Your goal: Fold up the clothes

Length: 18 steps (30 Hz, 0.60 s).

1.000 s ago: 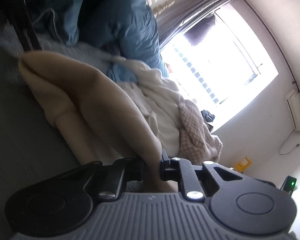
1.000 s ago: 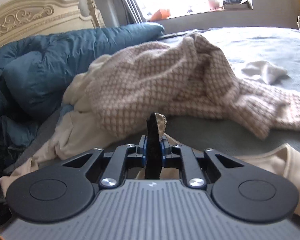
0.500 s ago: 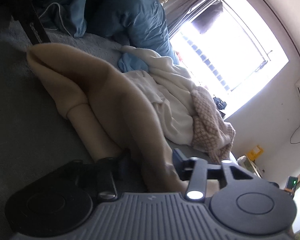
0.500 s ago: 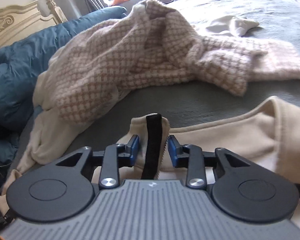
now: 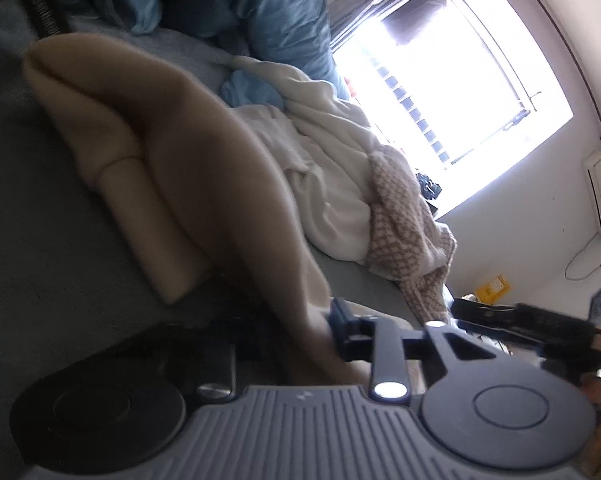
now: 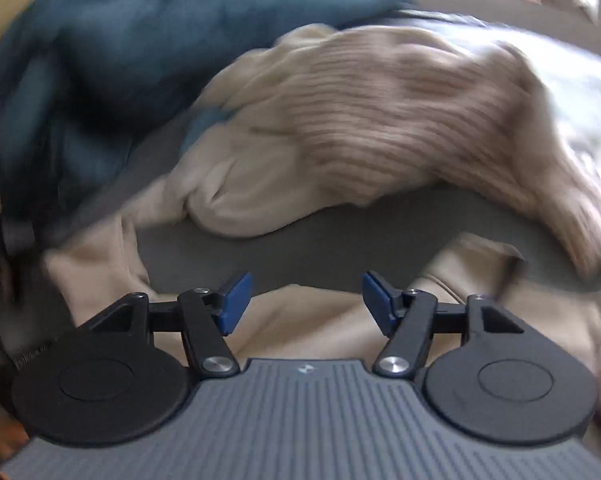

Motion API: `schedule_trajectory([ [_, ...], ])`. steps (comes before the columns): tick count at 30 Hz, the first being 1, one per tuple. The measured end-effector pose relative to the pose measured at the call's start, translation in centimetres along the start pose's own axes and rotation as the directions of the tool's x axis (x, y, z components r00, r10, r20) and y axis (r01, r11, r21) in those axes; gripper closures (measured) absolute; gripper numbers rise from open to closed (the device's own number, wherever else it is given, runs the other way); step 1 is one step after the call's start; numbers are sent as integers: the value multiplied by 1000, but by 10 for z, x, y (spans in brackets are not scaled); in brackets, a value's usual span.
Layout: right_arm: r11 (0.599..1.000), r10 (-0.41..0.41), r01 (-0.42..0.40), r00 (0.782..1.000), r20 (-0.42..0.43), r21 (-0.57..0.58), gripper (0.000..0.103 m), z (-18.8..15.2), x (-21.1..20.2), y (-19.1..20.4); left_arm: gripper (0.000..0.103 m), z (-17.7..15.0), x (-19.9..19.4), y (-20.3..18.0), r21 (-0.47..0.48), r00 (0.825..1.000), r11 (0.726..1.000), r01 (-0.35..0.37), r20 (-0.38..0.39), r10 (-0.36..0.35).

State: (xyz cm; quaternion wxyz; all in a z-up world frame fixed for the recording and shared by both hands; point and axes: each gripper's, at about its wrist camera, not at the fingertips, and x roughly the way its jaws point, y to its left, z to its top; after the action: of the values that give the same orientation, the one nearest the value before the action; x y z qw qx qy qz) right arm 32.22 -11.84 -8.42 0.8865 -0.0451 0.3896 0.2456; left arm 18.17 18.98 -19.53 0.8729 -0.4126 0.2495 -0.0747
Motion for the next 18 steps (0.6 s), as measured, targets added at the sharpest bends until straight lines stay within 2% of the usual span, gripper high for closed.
schedule_trajectory([
  [2, 993, 11, -13, 1000, -13, -117, 34, 2, 21, 10, 84, -1, -4, 9, -15, 1000, 1000, 7, 7, -7],
  [3, 990, 34, -38, 999, -33, -135, 31, 3, 32, 8, 85, 0, -5, 12, -23, 1000, 1000, 11, 8, -11],
  [6, 989, 75, -87, 992, -105, -116, 27, 5, 61, -2, 85, 1, -5, 13, -22, 1000, 1000, 16, 14, -15],
  [9, 989, 113, -129, 976, -189, -78, 27, -1, 78, -9, 85, 0, -6, 13, -10, 1000, 1000, 17, 17, -17],
  [12, 973, 121, -165, 960, -253, -160, 28, -13, 80, 3, 85, 1, -4, 15, -14, 999, 1000, 24, 21, -24],
  [13, 965, 102, -159, 961, -259, -210, 31, -17, 78, 11, 85, 0, -4, 14, -9, 999, 1000, 29, 25, -28],
  [15, 949, 62, -135, 966, -252, -286, 56, -21, 72, 22, 85, -6, -9, 10, -2, 999, 999, 33, 40, -33],
  [16, 943, 31, -108, 971, -239, -316, 63, -21, 69, 27, 86, -8, -11, 8, 1, 998, 999, 34, 48, -34],
  [18, 916, -42, -45, 977, -207, -399, 89, -28, 62, 39, 86, -9, -13, 9, 1, 997, 999, 34, 76, -34],
])
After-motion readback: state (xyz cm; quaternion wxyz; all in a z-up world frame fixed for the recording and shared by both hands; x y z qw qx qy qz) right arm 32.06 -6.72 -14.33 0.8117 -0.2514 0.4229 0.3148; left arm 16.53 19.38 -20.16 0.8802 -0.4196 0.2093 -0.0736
